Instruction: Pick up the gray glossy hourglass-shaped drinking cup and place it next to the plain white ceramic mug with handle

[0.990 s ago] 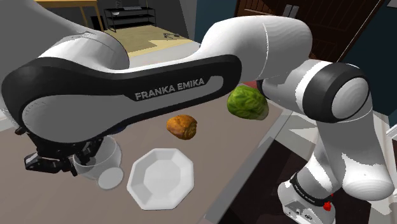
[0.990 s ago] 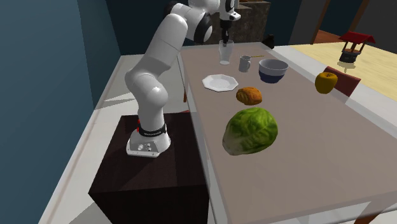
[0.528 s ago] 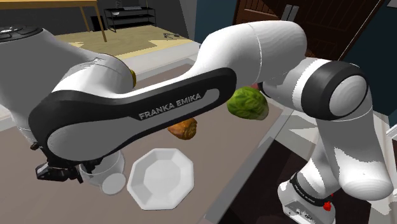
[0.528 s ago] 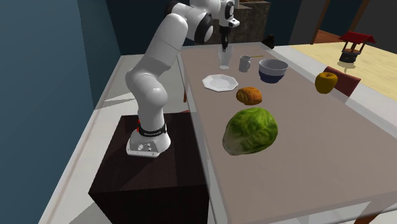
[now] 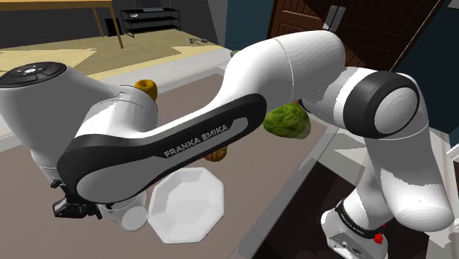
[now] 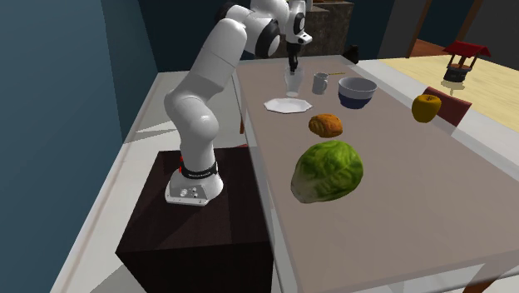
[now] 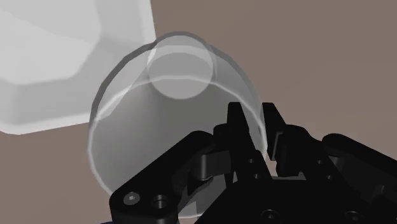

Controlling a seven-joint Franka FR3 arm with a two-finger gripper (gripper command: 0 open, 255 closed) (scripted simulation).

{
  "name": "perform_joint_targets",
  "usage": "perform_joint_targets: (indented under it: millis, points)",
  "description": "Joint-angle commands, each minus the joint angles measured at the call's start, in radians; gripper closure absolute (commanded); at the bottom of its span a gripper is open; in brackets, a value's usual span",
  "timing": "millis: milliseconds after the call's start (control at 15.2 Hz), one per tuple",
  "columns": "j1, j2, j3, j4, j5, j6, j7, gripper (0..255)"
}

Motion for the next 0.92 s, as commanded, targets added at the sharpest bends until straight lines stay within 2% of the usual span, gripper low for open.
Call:
perform_joint_targets:
  millis: [0, 330, 396, 726, 858]
  points:
    - [0.0, 0.003, -0.001, -0.004, -0.002, 0.006, 0.001, 255]
    - [0.0, 0.003, -0.001, -0.004, -0.002, 0.006, 0.001, 255]
    - [0.0, 0.004, -0.002, -0.003, -0.002, 0.005, 0.001, 0]
    - [0.0, 0.003, -0.001, -0.004, -0.002, 0.006, 0.001, 0]
    - [0.0, -0.018, 0.006, 0.03, 0.01, -0.046, -0.007, 0]
